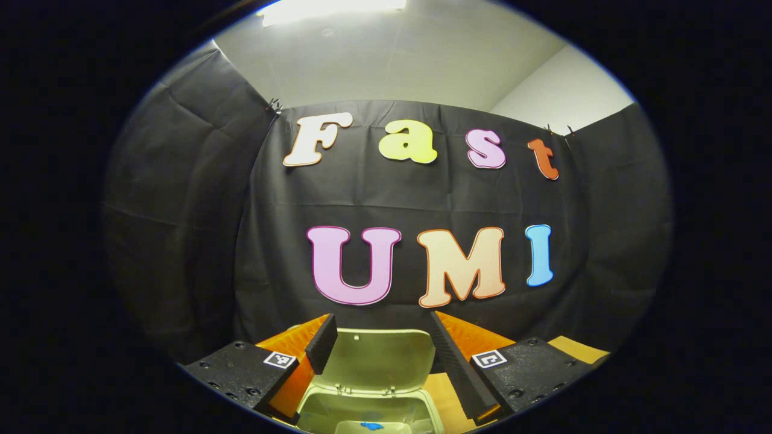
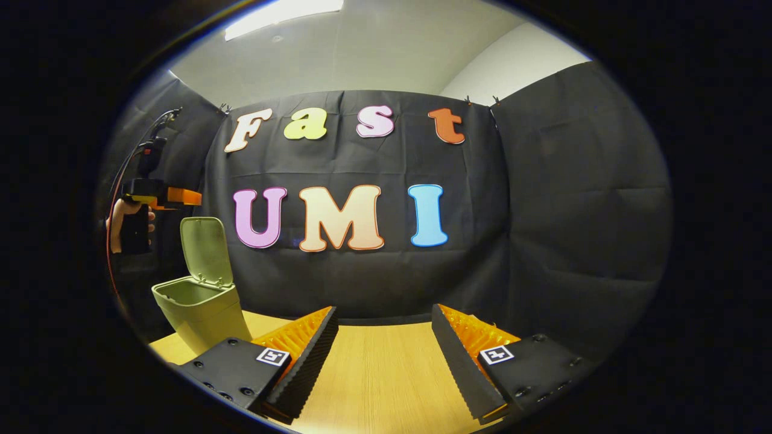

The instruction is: Press the lid of the desktop garbage bin to open it, pick up the crumpled paper on the desktop and throw it into the bin, then pick up the pop can on the desktop and drop it into the bin, and finally close the garbage bin lid.

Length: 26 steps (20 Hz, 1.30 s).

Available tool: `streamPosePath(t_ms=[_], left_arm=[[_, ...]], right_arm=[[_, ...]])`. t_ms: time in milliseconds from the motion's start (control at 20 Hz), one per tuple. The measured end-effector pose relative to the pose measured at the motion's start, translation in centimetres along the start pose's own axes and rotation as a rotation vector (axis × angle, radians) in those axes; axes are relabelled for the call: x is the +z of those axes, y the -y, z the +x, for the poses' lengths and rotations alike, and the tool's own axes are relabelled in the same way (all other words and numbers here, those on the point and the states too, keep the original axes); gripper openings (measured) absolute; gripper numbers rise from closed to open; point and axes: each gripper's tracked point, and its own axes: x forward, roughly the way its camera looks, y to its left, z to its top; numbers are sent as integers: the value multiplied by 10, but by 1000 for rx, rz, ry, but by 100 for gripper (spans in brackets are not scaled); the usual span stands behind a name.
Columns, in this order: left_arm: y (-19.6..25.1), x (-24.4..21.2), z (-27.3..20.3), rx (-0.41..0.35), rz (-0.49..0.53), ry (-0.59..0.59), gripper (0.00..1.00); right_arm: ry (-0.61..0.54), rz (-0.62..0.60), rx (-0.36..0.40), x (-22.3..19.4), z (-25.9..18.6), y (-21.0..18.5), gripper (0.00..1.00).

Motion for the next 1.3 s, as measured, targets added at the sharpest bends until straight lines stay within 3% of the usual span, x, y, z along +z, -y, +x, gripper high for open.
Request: streamPosePath(t_ms=[200, 500, 700, 950, 1050, 1300], left_arm=[[-10, 2, 32, -17, -17, -14, 88], [-26, -18, 72, -32, 78, -79, 88], [-27, -29, 88, -52, -11, -132, 89], [-22, -60, 85, -70, -46, -253, 89], [-26, -59, 82, -58, -49, -257, 92], [-27, -66, 47, -43, -77, -278, 88]], right_arm=[[13, -5, -24, 7, -1, 1, 98], [14, 6, -46, 7, 1, -1, 98], [7, -1, -53, 3, 3, -3, 98], [2, 4, -51, 0, 5, -5, 98], [2, 6, -48, -1, 6, -6, 98], [-8, 20, -33, -7, 6, -8, 100]])
